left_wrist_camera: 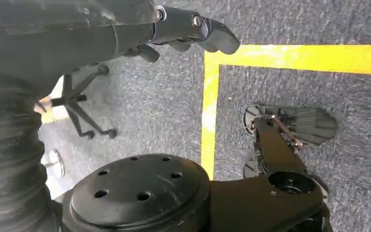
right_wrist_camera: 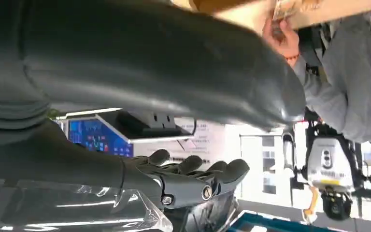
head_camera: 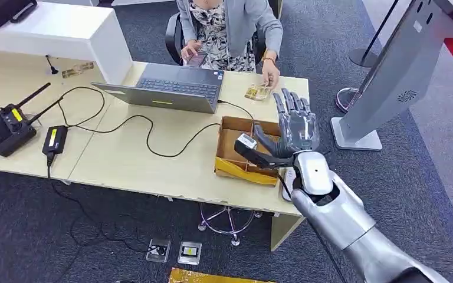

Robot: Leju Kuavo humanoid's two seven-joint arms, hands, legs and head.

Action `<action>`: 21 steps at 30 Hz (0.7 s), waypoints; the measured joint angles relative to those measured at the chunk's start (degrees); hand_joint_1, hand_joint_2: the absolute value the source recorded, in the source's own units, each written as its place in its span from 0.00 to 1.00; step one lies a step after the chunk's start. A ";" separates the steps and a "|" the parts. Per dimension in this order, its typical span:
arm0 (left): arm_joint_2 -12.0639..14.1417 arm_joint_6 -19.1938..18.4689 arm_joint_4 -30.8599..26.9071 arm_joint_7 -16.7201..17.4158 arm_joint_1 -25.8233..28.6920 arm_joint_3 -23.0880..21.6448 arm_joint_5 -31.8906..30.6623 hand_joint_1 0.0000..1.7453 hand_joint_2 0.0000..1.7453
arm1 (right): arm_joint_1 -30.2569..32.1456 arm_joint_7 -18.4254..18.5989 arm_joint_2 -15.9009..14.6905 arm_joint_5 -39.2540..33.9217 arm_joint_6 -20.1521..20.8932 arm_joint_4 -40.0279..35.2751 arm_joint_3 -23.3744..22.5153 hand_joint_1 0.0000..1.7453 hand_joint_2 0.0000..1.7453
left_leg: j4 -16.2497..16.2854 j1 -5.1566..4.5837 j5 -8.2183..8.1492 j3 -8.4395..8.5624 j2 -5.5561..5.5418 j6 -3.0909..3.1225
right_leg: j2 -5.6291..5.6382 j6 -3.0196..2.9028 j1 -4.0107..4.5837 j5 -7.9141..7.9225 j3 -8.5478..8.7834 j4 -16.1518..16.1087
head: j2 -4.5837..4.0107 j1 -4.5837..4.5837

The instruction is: Pass the card to the sensor for recognition and then transmit it.

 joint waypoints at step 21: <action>-1.42 3.13 0.02 1.36 -0.02 0.13 2.40 0.00 1.00 | 25.50 2.92 -4.94 2.38 0.83 -36.42 -2.71 0.00 1.00 | -0.04 0.00 -0.03 0.00 0.11 -0.01 | 0.03 -0.01 0.00 -0.01 0.01 -0.01 | 0.00 0.00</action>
